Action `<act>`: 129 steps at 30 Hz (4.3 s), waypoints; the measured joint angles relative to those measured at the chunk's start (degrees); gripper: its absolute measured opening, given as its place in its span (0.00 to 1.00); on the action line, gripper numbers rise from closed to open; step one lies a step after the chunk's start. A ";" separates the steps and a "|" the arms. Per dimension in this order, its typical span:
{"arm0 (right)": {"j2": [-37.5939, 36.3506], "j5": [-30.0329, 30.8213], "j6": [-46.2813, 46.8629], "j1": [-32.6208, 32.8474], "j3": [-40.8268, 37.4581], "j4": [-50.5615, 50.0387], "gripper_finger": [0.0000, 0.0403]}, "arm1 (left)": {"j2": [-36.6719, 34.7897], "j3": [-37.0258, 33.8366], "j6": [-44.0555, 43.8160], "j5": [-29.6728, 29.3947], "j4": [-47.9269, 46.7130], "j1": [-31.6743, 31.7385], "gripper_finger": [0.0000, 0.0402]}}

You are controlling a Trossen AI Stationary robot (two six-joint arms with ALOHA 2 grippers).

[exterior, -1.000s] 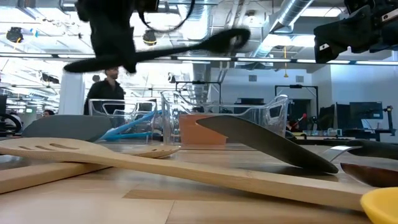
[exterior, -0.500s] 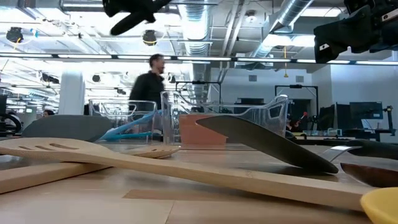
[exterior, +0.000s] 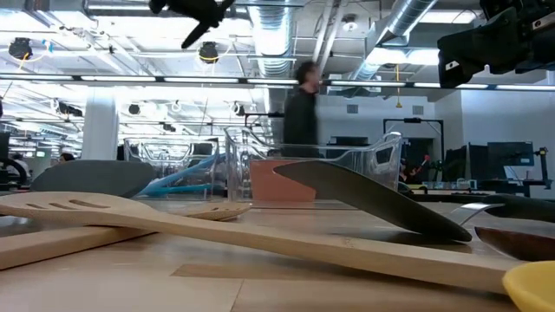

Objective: Pick & Place Kitchen Items
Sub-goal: Put the black slotted spatula into the top transparent bin, then put the black turner spatula into the bottom transparent bin

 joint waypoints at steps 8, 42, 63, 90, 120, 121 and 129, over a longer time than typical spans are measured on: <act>0.01 0.00 0.00 0.00 0.00 0.00 0.00 | 0.42 0.00 2.41 0.97 -0.02 10.98 0.15; -0.01 0.00 -0.11 0.02 0.00 -0.11 0.00 | 0.42 -29.60 -5.29 25.96 17.20 44.14 0.15; -0.02 0.02 -0.17 0.02 0.00 -0.59 0.00 | 0.28 -38.11 -8.69 32.41 23.48 47.89 0.16; 0.01 0.02 -0.17 0.00 0.02 -0.74 0.00 | -5.37 -38.47 -7.27 33.73 26.66 47.86 0.29; 0.00 0.02 -0.17 0.02 0.02 -0.68 0.00 | -22.95 -38.32 -6.80 46.01 39.96 36.30 0.10; -0.01 0.02 -0.17 0.02 0.00 -0.68 0.00 | -22.95 -38.29 -5.89 45.99 41.29 35.37 0.08; 0.01 0.02 -0.16 0.01 0.02 -0.68 0.00 | -22.95 -38.25 -2.09 44.48 46.77 27.02 0.01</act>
